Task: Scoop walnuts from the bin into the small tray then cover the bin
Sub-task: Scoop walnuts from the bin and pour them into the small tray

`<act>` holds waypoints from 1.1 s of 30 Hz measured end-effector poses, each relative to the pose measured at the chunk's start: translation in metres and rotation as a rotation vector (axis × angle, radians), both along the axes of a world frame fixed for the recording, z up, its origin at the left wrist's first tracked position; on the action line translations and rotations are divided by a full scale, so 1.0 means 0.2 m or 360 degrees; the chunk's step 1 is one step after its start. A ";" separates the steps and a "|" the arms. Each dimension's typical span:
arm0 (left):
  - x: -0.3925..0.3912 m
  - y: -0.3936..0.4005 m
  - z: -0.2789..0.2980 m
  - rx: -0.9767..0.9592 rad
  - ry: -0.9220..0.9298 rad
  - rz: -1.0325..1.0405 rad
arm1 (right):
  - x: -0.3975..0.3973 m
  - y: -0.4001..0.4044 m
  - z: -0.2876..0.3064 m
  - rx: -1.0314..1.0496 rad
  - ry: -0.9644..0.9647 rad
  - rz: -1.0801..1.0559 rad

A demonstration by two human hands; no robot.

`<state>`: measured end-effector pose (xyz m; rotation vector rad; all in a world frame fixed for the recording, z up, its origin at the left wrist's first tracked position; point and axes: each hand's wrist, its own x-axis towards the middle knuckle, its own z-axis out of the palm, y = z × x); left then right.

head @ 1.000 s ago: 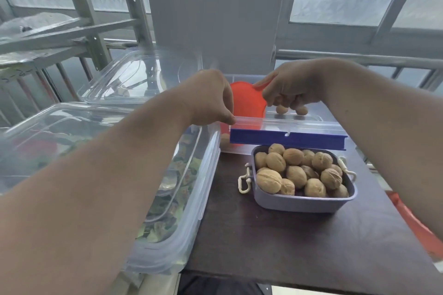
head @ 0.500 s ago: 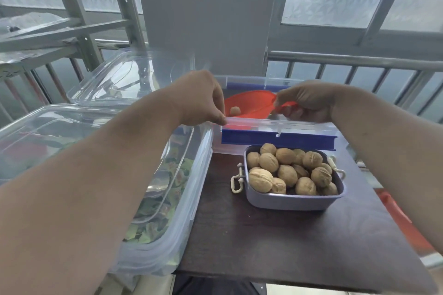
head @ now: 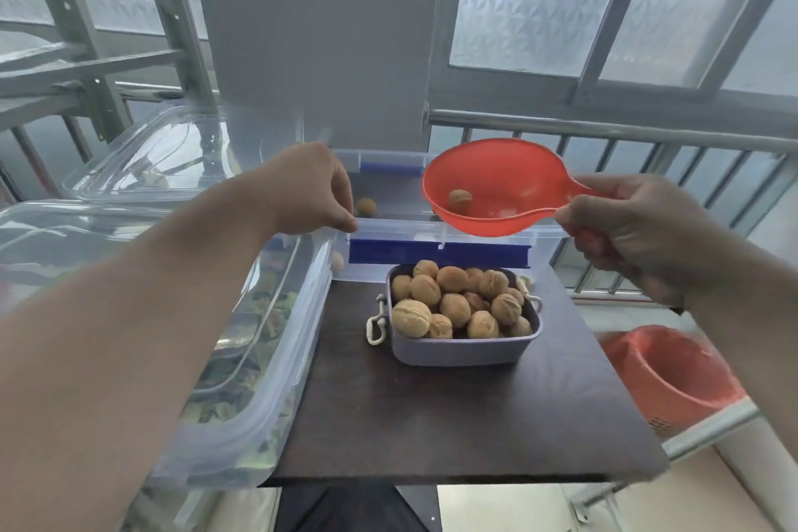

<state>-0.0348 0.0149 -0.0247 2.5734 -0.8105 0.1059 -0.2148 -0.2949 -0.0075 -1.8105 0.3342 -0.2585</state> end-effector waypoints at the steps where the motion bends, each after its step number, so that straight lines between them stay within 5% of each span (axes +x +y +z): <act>1: 0.00 0.00 0.00 -0.0001 0.0001 -0.0002 | -0.05 0.00 -0.02 0.0000 -0.0032 -0.0038; 17: 0.01 -0.01 -0.03 -0.0031 -0.0072 -0.0002 | -0.38 0.15 -0.21 -0.1435 -0.0514 -0.0216; 33: 0.03 -0.01 -0.03 -0.0019 -0.0090 0.0021 | -0.34 0.12 -0.27 -0.1806 -0.0792 -0.0229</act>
